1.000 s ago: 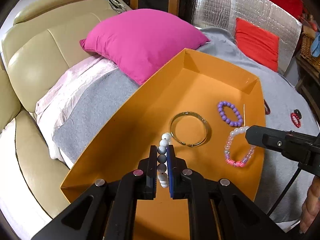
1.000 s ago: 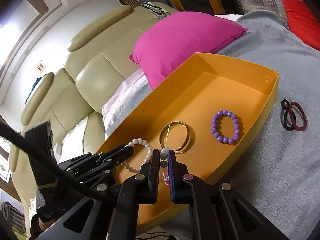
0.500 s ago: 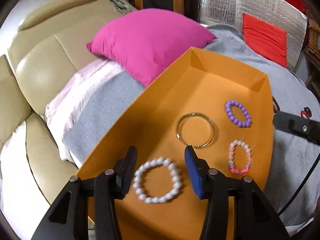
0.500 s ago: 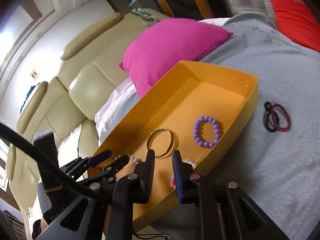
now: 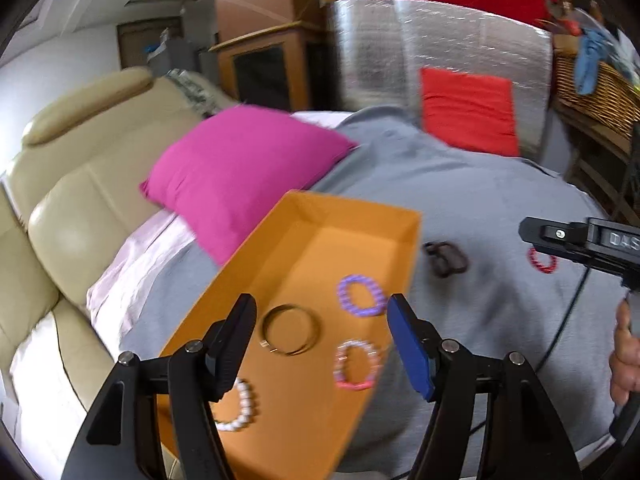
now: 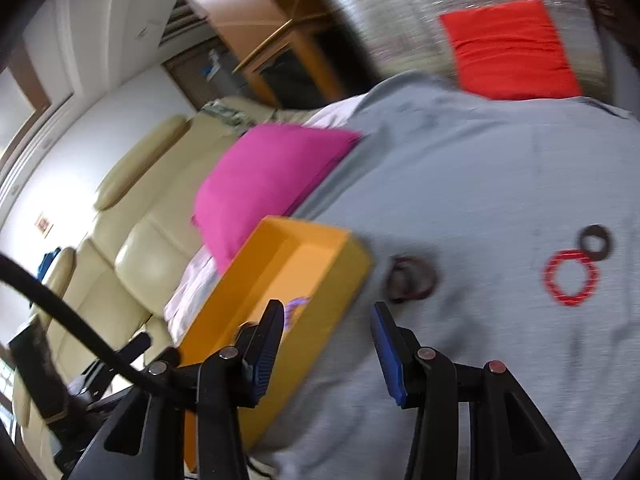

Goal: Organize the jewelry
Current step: 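Withdraw both tools toward the hair ties and red bead bracelet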

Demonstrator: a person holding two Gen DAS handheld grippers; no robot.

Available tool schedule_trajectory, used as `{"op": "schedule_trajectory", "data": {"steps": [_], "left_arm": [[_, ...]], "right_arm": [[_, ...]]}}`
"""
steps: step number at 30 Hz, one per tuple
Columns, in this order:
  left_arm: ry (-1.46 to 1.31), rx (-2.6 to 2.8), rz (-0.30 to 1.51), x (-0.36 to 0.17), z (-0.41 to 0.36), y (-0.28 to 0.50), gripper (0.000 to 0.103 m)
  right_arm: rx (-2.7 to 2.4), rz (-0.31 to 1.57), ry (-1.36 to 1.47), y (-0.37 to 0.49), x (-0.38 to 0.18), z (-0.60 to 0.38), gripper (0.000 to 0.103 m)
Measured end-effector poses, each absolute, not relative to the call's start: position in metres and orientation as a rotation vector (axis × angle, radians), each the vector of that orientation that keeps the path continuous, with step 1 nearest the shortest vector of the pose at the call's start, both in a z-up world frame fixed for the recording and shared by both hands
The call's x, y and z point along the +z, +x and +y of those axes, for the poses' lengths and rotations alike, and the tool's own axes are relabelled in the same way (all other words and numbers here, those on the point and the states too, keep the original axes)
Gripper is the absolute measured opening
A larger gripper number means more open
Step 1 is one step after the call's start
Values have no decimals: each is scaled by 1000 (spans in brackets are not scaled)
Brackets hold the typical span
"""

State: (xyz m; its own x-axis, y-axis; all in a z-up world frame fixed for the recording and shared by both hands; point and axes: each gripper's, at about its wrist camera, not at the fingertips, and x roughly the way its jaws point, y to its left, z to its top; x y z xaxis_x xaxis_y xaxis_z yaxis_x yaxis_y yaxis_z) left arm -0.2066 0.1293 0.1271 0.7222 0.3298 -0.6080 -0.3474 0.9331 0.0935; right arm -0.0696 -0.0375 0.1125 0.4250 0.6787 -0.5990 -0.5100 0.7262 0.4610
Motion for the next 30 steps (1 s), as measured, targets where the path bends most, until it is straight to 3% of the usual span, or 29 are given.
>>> {"op": "schedule_trajectory", "data": {"steps": [13, 30], "left_arm": [[124, 262, 625, 148, 31, -186, 72], [177, 234, 607, 146, -11, -167, 72]], "right_arm": [[568, 821, 334, -41, 126, -142, 48], [503, 844, 340, -36, 113, -179, 48]]}}
